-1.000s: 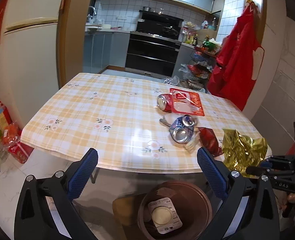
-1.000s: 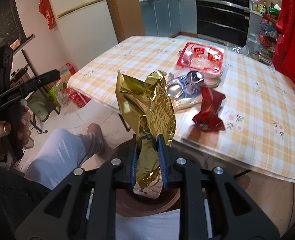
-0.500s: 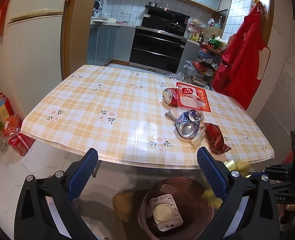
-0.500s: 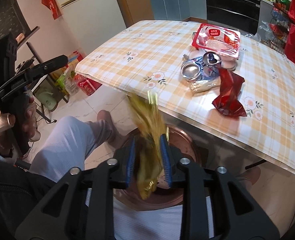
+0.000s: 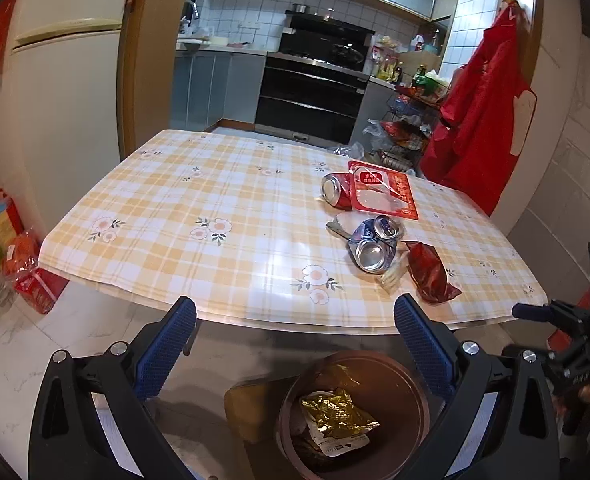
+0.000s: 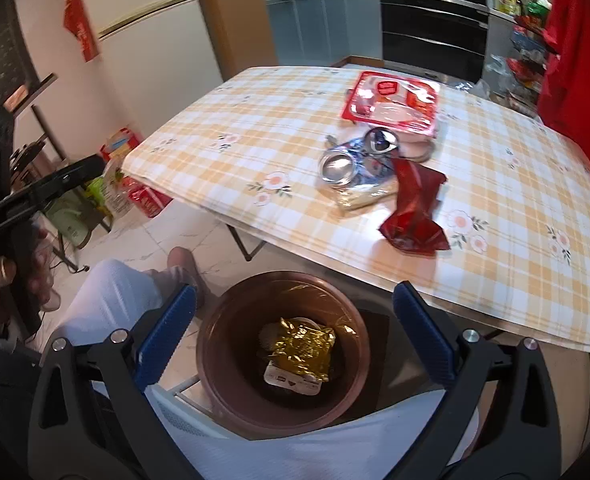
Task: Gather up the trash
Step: 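Grasp the dark red wrapper with the right gripper while the left gripper grasps the clear plastic sleeve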
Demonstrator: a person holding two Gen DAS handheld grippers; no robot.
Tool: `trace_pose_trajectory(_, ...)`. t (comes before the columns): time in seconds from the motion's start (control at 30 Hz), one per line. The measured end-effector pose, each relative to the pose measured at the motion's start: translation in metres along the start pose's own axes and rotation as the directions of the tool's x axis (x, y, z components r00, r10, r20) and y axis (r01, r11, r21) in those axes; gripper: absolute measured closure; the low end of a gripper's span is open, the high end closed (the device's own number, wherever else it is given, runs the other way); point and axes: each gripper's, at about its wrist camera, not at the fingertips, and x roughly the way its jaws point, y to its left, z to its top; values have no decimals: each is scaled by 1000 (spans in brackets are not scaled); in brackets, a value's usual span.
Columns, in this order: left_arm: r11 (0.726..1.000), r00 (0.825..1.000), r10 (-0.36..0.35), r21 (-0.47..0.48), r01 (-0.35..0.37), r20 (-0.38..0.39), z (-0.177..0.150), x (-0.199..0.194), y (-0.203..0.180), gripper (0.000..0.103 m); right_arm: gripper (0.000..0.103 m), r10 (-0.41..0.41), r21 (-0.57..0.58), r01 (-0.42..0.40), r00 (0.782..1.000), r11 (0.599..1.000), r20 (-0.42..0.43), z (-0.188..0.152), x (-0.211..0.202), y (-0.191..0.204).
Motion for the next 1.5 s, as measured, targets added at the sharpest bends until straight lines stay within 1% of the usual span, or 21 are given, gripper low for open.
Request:
trace_pose_trajectory(0.2, 1000, 1000, -3, 15, 3, -20, -7, 11, -1, 6, 6, -75, 32, 74, 997, 997, 28, 1, 8, -21)
trace_pose_trajectory(0.3, 1000, 999, -1, 26, 2, -40, -10, 21, -2, 6, 6, -100, 78, 97, 994, 992, 35, 3, 15, -38)
trace_pose_trajectory(0.5, 1000, 997, -7, 27, 9, -81, -11, 47, -1, 6, 6, -108, 134, 100, 992, 986, 57, 13, 33, -70)
trace_pose_trajectory(0.6, 1000, 996, -13, 24, 15, -92, -7, 60, -1, 6, 6, -125, 141, 115, 990, 983, 66, 20, 43, -80)
trace_pose_trajectory(0.73, 999, 995, -14, 37, 18, -102, 1, 80, -8, 6, 6, -118, 123, 106, 988, 987, 99, 31, 58, -91)
trace_pose_trajectory(0.83, 998, 994, -21, 60, 27, -104, 8, 93, -16, 6, 6, -87, 115, 81, 995, 990, 51, 41, 78, -102)
trace_pose_trajectory(0.93, 994, 994, -31, 99, 42, -105, 13, 108, -26, 6, 6, -152, 99, 149, 988, 984, 21, 50, 95, -107)
trace_pose_trajectory(1.03, 987, 992, -48, 144, 65, -120, 16, 125, -39, 6, 8, -145, 141, 143, 989, 980, 3, 57, 113, -120)
trace_pose_trajectory(1.07, 984, 990, -57, 159, 76, -126, 17, 130, -43, 6, 13, -149, 156, 146, 989, 977, 3, 58, 117, -125)
trace_pose_trajectory(1.1, 981, 990, -63, 173, 85, -130, 18, 135, -48, 7, 26, -148, 164, 146, 989, 975, 0, 58, 121, -129)
trace_pose_trajectory(1.17, 973, 986, -75, 204, 104, -147, 19, 148, -58, 10, 32, -126, 197, 128, 992, 972, -25, 59, 131, -138)
trace_pose_trajectory(1.23, 965, 981, -89, 228, 127, -173, 19, 161, -68, 13, 33, -106, 235, 115, 993, 965, -51, 59, 140, -146)
trace_pose_trajectory(1.27, 963, 979, -93, 235, 135, -180, 19, 166, -71, 14, 38, -92, 246, 103, 994, 964, -54, 59, 142, -148)
trace_pose_trajectory(1.3, 957, 975, -101, 249, 149, -196, 19, 173, -76, 16, 48, -72, 258, 84, 996, 962, -56, 58, 144, -151)
trace_pose_trajectory(1.37, 947, 969, -114, 271, 173, -219, 17, 181, -85, 22, 58, -46, 267, 59, 997, 962, -55, 57, 144, -153)
trace_pose_trajectory(1.43, 929, 962, -127, 310, 200, -241, 16, 190, -97, 33, 62, -39, 274, 47, 999, 961, -34, 55, 138, -156)
trace_pose_trajectory(1.47, 920, 961, -129, 331, 208, -247, 15, 194, -103, 35, 63, -37, 277, 43, 999, 960, -28, 54, 135, -157)
trace_pose_trajectory(1.5, 914, 959, -131, 345, 215, -251, 15, 197, -108, 41, 64, -37, 284, 41, 999, 958, -19, 52, 132, -159)
